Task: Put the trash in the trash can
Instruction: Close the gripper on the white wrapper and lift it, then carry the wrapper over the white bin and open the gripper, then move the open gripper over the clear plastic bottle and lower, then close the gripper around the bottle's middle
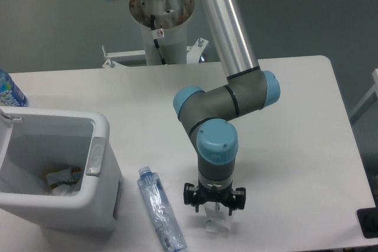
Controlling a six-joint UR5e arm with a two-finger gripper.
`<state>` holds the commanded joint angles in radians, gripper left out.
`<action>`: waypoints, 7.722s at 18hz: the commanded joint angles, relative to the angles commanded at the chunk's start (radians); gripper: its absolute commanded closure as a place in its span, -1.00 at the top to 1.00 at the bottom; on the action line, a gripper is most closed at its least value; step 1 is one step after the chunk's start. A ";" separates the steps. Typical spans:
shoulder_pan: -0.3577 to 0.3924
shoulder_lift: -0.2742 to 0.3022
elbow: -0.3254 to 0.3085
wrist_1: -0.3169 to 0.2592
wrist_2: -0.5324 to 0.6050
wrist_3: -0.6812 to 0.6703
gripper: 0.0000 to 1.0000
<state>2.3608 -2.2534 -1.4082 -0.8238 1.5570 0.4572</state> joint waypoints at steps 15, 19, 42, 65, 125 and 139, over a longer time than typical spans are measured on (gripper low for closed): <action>0.057 0.133 0.037 -0.002 -0.014 -0.037 -1.00; 0.118 0.231 0.049 -0.002 -0.176 -0.113 -1.00; -0.110 0.517 -0.057 0.002 -0.663 -0.428 -1.00; -0.012 0.376 0.103 0.008 -0.455 -0.531 1.00; -0.138 -0.169 0.158 0.058 -0.038 -0.408 0.91; -0.143 -0.141 0.129 0.057 -0.035 -0.393 0.40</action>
<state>2.2181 -2.3946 -1.2793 -0.7670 1.5217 0.0644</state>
